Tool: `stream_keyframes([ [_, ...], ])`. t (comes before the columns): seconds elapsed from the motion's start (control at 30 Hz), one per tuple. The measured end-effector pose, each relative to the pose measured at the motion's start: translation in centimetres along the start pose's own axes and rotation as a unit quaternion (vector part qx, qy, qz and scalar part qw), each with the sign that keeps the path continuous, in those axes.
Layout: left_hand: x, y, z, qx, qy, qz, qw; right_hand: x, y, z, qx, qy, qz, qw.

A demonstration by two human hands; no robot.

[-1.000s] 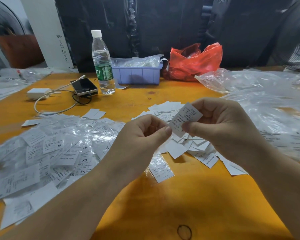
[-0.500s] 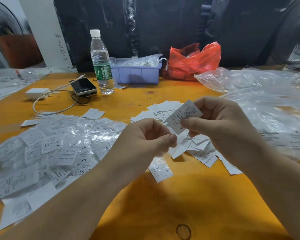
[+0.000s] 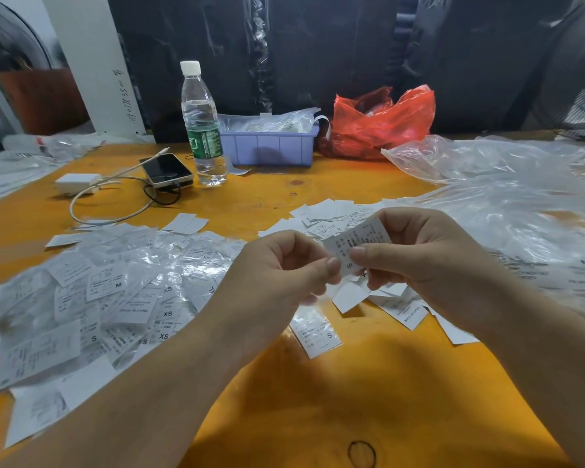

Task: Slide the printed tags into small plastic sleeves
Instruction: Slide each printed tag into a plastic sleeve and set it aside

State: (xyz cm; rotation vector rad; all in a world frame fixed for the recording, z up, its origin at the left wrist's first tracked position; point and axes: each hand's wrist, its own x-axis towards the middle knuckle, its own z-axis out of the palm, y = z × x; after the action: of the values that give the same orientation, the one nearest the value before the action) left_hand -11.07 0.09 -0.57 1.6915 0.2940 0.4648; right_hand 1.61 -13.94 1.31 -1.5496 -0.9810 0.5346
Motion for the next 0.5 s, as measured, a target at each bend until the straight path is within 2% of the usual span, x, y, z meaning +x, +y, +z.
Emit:
stream_keyframes([
  [0.23, 0.12, -0.23, -0.16, 0.011, 0.009, 0.011, 1.0, 0.04, -0.03, -0.03, -0.022, -0.035, 0.028, 0.999],
  [0.5, -0.03, -0.16, -0.18, 0.024, 0.034, 0.014, 0.999, 0.05, -0.24, -0.5, 0.001, 0.05, -0.02, 0.999],
])
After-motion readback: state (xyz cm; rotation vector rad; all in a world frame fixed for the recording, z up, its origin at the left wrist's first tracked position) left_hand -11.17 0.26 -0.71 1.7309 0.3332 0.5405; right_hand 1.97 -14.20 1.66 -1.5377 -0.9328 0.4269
